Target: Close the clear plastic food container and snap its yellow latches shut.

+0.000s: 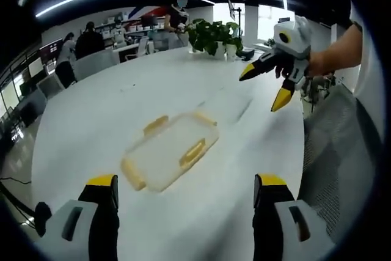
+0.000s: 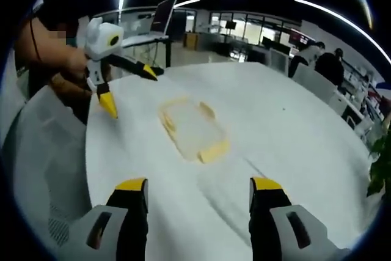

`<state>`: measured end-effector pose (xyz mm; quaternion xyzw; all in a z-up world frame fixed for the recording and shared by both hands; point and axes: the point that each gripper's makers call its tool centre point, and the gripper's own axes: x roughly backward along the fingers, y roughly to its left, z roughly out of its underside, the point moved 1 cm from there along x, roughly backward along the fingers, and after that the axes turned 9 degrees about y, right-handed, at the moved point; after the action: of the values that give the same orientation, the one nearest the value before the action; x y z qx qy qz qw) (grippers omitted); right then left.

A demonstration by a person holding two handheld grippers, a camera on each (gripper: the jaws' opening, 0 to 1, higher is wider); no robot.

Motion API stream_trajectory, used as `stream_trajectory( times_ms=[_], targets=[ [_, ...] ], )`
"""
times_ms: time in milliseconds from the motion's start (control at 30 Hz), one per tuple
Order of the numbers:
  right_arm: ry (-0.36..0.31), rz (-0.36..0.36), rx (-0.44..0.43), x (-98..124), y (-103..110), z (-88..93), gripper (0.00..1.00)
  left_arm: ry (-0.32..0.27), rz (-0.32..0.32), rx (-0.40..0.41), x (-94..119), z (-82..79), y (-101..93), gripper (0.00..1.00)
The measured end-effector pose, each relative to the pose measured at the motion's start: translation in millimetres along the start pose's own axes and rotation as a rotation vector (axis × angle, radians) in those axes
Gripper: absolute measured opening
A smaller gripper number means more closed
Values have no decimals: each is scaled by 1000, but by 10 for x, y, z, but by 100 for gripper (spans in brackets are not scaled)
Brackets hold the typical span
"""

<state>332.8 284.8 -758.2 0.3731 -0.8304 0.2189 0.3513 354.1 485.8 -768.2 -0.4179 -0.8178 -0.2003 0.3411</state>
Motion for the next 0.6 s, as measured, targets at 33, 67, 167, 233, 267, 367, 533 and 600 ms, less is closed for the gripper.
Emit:
stream_trajectory(
  times_ms=[33, 67, 167, 233, 267, 367, 533, 600],
  targets=[
    [0, -3, -4, -12, -9, 0, 67, -1, 1, -4, -7, -5, 2, 92],
    [1, -4, -3, -21, -12, 0, 67, 2, 1, -7, -18, -11, 8, 92],
    [5, -7, 7, -35, -14, -8, 67, 5, 4, -13, -36, -16, 25, 92],
    [7, -16, 13, -58, -28, -15, 67, 7, 13, -19, -45, -22, 31, 92],
    [7, -21, 15, -73, -43, -18, 67, 8, 14, -24, -54, -17, 40, 92],
    [13, -22, 26, -100, -93, -30, 67, 13, 10, -36, -62, -14, 80, 92],
    [4, -17, 39, -137, -176, -101, 68, 4, 6, -35, -75, -13, 132, 91],
    [3, -18, 53, -154, -192, -124, 68, 7, 4, -41, -84, -3, 137, 91]
  ],
)
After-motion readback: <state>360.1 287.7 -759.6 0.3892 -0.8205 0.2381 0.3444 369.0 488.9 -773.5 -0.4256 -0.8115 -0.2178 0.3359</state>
